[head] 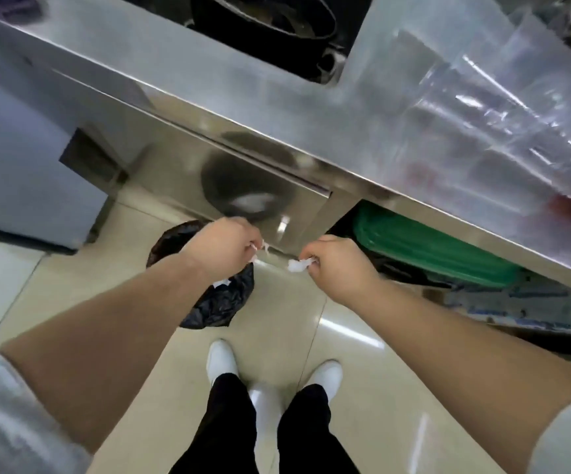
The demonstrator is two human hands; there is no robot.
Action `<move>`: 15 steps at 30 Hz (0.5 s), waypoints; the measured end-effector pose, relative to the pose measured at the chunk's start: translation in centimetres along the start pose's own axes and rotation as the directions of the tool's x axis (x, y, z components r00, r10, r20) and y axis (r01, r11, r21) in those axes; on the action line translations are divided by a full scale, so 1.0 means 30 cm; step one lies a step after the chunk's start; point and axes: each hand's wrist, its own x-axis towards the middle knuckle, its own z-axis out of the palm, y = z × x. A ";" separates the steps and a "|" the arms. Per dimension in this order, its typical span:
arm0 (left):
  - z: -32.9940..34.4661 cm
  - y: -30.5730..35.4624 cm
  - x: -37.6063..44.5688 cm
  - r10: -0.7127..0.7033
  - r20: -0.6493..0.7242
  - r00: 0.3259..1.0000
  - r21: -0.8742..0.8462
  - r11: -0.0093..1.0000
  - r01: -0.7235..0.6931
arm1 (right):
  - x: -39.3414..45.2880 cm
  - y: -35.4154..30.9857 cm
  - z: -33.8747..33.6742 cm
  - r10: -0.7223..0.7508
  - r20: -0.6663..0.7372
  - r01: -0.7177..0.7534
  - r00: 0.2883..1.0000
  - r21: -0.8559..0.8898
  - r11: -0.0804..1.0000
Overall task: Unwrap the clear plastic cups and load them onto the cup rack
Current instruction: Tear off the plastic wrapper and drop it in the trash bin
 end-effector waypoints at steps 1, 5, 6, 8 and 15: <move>0.048 -0.055 -0.003 -0.021 0.017 1.000 -0.005 1.000 0.021 | 0.035 -0.004 0.061 -0.021 0.017 0.021 1.000 -0.005 1.000; 0.249 -0.258 -0.027 -0.160 0.011 0.987 -0.097 0.982 0.161 | 0.172 -0.016 0.299 -0.036 0.046 0.034 0.998 0.037 0.999; 0.301 -0.303 -0.030 -0.193 0.007 0.981 -0.112 0.975 0.193 | 0.202 -0.020 0.362 -0.033 0.044 0.030 0.998 0.065 0.997; 0.404 -0.382 -0.036 -0.235 0.020 0.972 -0.129 0.963 0.235 | 0.249 -0.023 0.486 -0.014 0.042 0.008 0.999 0.141 0.990; 0.668 -0.623 -0.001 -0.370 -0.012 0.929 -0.204 0.910 0.360 | 0.383 0.004 0.880 0.087 0.125 -0.111 0.988 0.198 0.974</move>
